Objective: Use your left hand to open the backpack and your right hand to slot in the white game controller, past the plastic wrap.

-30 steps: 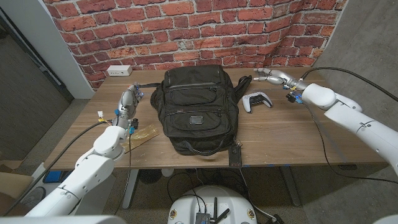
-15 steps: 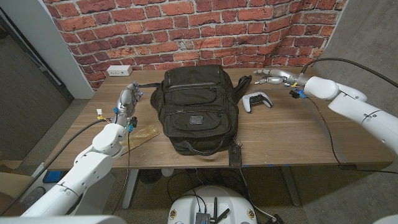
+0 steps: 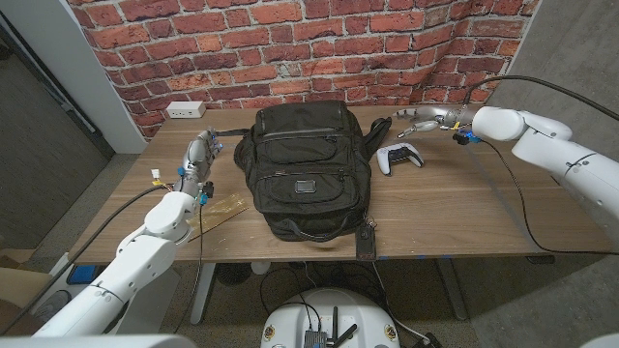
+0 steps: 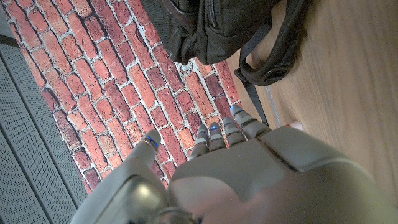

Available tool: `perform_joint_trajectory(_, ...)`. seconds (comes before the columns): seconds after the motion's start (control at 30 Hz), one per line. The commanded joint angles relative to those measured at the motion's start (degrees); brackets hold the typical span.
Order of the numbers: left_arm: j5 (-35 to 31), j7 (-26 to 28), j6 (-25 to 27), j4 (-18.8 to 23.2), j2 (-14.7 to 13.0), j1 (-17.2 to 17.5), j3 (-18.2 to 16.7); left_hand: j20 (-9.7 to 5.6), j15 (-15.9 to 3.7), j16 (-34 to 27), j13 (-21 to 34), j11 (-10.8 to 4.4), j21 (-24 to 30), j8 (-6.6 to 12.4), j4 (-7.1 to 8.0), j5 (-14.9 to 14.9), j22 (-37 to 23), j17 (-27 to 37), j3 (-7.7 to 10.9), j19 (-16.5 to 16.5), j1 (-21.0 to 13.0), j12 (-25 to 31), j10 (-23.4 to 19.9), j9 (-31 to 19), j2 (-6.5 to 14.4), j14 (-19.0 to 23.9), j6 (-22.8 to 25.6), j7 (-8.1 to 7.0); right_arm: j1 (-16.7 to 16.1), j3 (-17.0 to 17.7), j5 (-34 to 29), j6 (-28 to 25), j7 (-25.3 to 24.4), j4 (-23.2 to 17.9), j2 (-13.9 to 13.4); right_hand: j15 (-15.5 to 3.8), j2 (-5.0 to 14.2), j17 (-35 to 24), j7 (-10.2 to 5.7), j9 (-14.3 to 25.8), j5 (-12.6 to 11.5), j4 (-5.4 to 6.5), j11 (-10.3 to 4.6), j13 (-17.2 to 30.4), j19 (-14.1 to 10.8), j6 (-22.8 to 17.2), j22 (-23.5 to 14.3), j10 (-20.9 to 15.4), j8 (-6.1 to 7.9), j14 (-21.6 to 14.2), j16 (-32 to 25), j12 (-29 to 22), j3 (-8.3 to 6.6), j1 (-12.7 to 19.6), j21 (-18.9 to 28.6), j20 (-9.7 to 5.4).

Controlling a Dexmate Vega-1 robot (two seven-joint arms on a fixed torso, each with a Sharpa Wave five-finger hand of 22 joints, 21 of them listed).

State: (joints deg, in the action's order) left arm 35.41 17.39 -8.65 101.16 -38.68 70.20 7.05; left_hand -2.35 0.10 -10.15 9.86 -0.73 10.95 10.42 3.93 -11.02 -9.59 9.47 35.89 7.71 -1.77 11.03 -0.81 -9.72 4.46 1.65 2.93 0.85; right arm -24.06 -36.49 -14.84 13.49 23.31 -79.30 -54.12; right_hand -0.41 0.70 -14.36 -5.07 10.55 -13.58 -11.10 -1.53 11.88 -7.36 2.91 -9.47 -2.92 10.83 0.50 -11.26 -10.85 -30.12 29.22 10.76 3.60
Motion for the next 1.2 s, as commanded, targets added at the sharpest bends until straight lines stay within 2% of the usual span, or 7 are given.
perform_joint_trajectory(0.03, 0.28, 0.03, 0.03, -0.32, 0.12, 0.05, 0.31, -1.33, 0.3, -0.1, 0.08, -0.16, -0.03, 0.18, -0.29, -0.29, -0.08, 0.23, 0.23, 0.46, 0.32, 0.04, -0.64, -0.25, 2.46, 0.57, 0.66, -0.07, 5.75, -3.63, -5.72, -1.69, 8.73, 0.24, 1.04, 0.43, -0.36, 0.11, -0.23, 0.33, -0.31, 0.13, -0.08, 0.25, 0.24, 1.46, -0.2, 0.84, -0.13, 1.23, 0.17, 0.04, -0.47, 1.88, -0.32, 0.63)
perform_joint_trajectory(0.13, 0.39, -0.16, 0.06, -0.64, 0.19, -0.21, 0.49, -1.31, 0.27, -0.09, 0.09, -0.03, -0.03, 0.18, -0.28, -0.29, -0.08, 0.24, 0.24, 0.47, 0.33, 0.08, -0.78, -0.25, 2.48, 0.58, 0.69, -0.05, 6.84, -4.29, -6.62, -2.04, 10.61, 0.22, 1.27, 1.16, -1.11, 0.29, -0.35, 0.36, -0.34, 0.28, 0.43, 0.33, 0.67, 2.7, -0.22, 2.24, -0.1, 2.19, 0.2, 0.2, -0.57, 3.12, -0.32, 1.2)
perform_joint_trajectory(0.23, 0.54, -0.43, 0.18, -1.1, 0.33, -0.62, 0.84, -1.32, 0.26, -0.12, 0.09, 0.02, -0.03, 0.17, -0.27, -0.3, -0.08, 0.24, 0.24, 0.48, 0.34, 0.07, -0.8, -0.25, 2.49, 0.67, 0.71, -0.05, 7.9, -5.04, -7.8, -2.45, 12.41, 0.09, 1.55, 2.18, -1.6, 0.39, -0.43, 0.39, -0.36, 0.44, 0.22, 0.38, 1.02, 3.78, -0.23, 3.25, -0.11, 3.28, 0.28, 0.24, -0.61, 3.94, -0.31, 1.77)
perform_joint_trajectory(0.53, 0.61, -0.5, -0.04, -1.91, 0.81, -1.25, 1.59, -1.25, 0.18, -0.14, 0.09, -0.03, -0.03, 0.16, -0.25, -0.3, -0.08, 0.24, 0.26, 0.51, 0.37, 0.06, -0.89, -0.25, 2.54, 0.83, 0.75, -0.04, 11.34, -7.6, -11.06, -3.03, 17.77, 0.96, 3.14, 3.31, -2.69, 0.47, -0.47, 0.48, -0.2, 0.72, 0.63, 0.49, 2.23, 6.9, -0.25, 6.11, -0.31, 5.86, 0.42, 0.47, -0.47, 5.2, -0.45, 3.86)
perform_joint_trajectory(0.7, 0.57, 0.24, 0.03, -1.56, 0.91, -0.78, 1.56, -1.3, 0.17, -0.14, 0.1, -0.04, -0.04, 0.15, -0.22, -0.31, -0.08, 0.25, 0.27, 0.52, 0.4, 0.08, -1.01, -0.25, 2.57, 0.9, 0.79, -0.04, 13.06, -9.13, -13.63, -3.03, 19.31, 1.67, 4.12, 3.83, -3.11, 0.48, -0.46, 0.51, -0.07, 0.86, 0.59, 0.53, 2.43, 8.01, -0.25, 7.01, -0.37, 6.54, 0.35, 0.44, -0.32, 5.38, -0.38, 4.43)
perform_joint_trajectory(1.2, 0.68, 1.05, -0.52, -1.32, 1.24, 0.28, 1.26, -1.31, 0.17, -0.14, 0.11, 0.06, -0.04, 0.15, -0.15, -0.32, -0.09, 0.26, 0.32, 0.59, 0.45, 0.07, -1.21, -0.26, 2.67, 1.1, 0.96, -0.08, 16.96, -12.77, -17.26, -0.98, 22.51, 5.71, 7.36, 5.99, -4.1, 0.44, -0.51, 0.66, 0.33, 1.2, 1.71, 0.71, 2.33, 10.86, -0.26, 9.69, -0.34, 7.56, -0.08, 0.37, 0.14, 5.57, -0.14, 5.6)
